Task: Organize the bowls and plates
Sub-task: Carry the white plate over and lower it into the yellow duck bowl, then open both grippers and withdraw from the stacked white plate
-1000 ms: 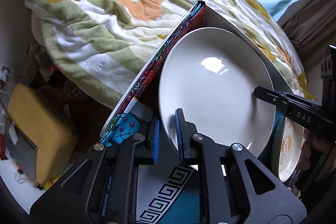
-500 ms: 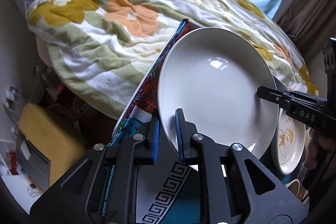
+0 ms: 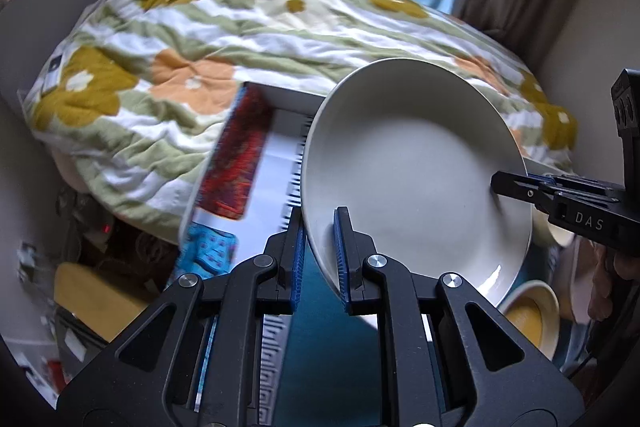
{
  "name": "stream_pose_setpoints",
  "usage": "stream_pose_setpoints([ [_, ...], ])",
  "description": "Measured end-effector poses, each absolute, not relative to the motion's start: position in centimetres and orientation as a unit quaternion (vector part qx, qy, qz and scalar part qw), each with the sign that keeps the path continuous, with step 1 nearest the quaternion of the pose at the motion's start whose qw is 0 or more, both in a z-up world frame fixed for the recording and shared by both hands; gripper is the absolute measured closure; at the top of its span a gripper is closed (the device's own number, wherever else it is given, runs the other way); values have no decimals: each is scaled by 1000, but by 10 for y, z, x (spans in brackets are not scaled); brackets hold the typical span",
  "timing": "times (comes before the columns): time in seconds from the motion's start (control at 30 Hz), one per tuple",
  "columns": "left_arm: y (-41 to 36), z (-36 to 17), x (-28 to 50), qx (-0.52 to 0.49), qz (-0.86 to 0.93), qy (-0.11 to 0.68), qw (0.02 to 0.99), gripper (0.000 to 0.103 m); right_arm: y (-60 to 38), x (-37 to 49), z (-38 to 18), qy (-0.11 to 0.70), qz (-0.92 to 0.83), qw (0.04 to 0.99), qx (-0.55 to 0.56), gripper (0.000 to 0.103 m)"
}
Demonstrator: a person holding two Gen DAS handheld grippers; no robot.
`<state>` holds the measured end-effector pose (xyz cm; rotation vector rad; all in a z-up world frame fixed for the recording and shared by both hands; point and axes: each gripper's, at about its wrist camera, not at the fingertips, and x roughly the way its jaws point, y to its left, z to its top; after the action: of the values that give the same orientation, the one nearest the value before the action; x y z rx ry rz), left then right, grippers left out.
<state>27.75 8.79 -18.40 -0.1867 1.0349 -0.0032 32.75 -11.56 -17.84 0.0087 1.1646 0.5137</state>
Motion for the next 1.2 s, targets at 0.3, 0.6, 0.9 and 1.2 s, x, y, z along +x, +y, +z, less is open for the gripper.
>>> stream_pose_setpoints([
  [0.3,10,-171,212,-62,-54,489,868,91,-195,245,-159,533,200,821,42,89],
  [0.6,-66,-196,148,-43,-88,514,852,91,-266,159,-182,553,163,815,63,89],
  [0.9,-104,-242,130,-41,-122,551,824,90,-309,121,-218,578,124,801,94,89],
  [1.2,-121,-273,141,-38,-148,574,804,90,-327,108,-234,586,97,796,112,89],
])
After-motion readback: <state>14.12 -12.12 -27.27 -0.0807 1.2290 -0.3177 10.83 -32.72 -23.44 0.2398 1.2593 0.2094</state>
